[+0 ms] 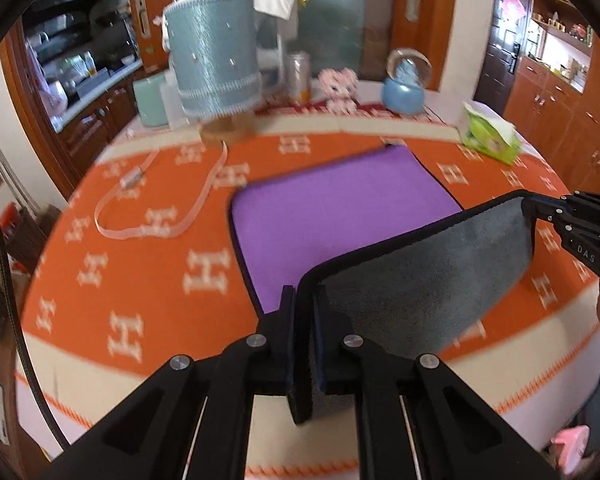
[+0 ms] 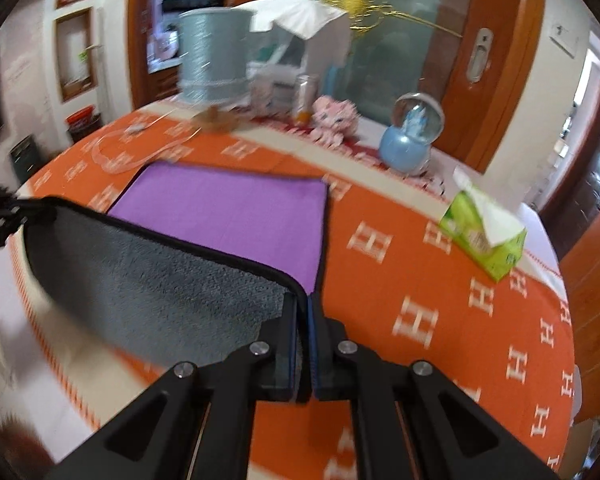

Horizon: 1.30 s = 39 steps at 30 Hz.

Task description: Fold towel

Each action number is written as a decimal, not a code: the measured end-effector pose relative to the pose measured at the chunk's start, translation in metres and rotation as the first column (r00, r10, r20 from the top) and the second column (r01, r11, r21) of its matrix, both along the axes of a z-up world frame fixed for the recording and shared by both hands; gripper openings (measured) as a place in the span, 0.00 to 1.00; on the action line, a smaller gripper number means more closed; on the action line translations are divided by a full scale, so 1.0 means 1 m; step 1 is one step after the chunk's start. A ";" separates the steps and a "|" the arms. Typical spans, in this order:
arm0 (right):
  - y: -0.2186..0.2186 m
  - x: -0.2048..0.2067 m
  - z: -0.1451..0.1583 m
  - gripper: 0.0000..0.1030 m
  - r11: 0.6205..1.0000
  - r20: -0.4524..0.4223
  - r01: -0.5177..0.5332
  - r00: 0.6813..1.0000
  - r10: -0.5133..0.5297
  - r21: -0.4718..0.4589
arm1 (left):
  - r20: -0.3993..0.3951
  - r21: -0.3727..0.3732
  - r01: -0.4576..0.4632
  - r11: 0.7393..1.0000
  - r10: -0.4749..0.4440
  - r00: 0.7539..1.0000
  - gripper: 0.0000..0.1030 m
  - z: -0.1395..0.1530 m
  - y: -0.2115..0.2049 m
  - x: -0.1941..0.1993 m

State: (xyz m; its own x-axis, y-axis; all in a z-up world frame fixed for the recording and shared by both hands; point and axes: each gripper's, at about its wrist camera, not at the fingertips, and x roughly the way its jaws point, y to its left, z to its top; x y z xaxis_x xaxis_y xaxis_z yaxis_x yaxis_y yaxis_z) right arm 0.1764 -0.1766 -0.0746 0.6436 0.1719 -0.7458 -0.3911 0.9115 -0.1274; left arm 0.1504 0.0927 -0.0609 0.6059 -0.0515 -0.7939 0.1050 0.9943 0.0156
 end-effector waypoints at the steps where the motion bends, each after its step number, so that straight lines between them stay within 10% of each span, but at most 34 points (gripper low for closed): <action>1: 0.003 0.009 0.002 0.05 1.000 0.002 0.018 1.000 -0.018 0.005 | 0.007 0.010 -0.010 1.000 0.010 1.000 0.06 0.001 0.002 0.010; 12: 0.050 0.112 -0.012 0.05 0.987 -0.005 0.157 0.988 -0.157 -0.026 | -0.046 0.024 -0.169 0.985 0.170 0.984 0.06 -0.033 0.034 0.122; 29: 0.074 0.183 -0.071 0.05 0.964 -0.099 0.248 0.961 -0.257 -0.096 | -0.101 0.049 -0.243 0.969 0.247 0.964 0.08 -0.082 0.041 0.175; 39: 0.069 0.167 -0.041 0.47 0.961 -0.033 0.269 0.962 -0.271 -0.058 | -0.081 0.071 -0.290 0.954 0.296 0.952 0.83 -0.065 0.049 0.166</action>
